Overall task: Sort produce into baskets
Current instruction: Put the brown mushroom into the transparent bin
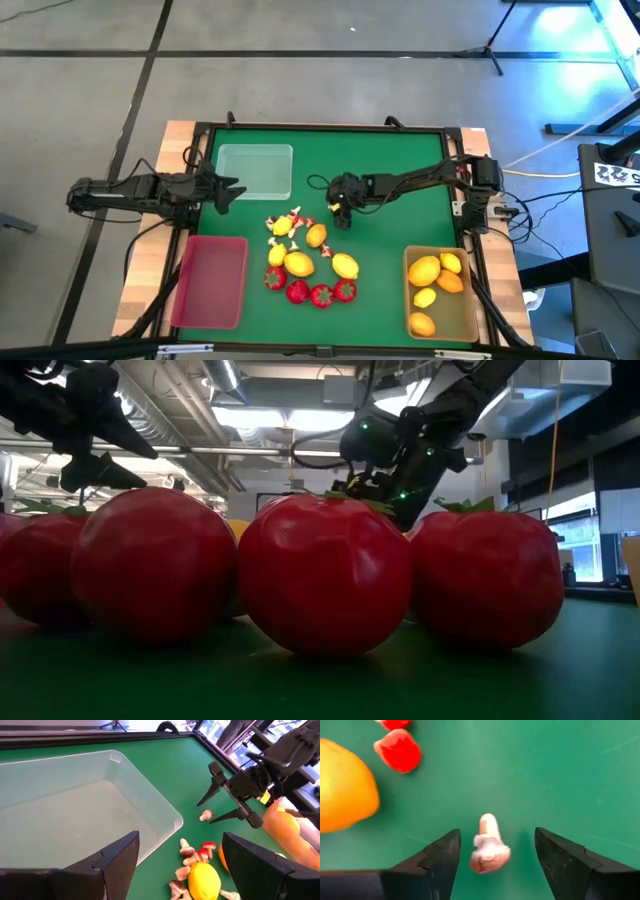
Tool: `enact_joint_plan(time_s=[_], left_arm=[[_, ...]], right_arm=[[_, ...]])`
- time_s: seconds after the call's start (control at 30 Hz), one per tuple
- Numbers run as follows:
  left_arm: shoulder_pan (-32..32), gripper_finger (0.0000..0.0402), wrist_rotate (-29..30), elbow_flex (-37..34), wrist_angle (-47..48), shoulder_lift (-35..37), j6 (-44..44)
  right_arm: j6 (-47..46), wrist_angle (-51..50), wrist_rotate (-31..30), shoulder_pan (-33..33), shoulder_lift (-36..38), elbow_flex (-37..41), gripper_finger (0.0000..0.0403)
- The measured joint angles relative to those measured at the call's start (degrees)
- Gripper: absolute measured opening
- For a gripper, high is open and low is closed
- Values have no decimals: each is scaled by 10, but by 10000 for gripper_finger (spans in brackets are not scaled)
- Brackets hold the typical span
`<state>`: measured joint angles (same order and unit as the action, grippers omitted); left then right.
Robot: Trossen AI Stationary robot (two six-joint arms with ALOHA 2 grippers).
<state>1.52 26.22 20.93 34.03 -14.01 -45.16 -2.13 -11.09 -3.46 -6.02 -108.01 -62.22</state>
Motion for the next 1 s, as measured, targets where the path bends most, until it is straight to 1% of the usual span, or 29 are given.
enact_joint_plan(time_s=[0.23,0.33,0.47,0.8,0.9,1.0], left_arm=[[0,279,0,0,0,0,-6],[0,279,0,0,0,0,-8],[0,279,0,0,0,0,-8],[0,279,0,0,0,0,-13],[0,279,0,0,0,0,-13],[0,279,0,0,0,0,-13]], right_arm=[[-5,-8,3,0,-9,0,252],[-5,-1,5,0,-18,-2,241],[-5,2,16,0,-25,-2,205],[-5,4,19,1,-21,-1,110],[-5,5,18,0,-21,-1,90],[-5,-1,17,0,-21,-7,78]])
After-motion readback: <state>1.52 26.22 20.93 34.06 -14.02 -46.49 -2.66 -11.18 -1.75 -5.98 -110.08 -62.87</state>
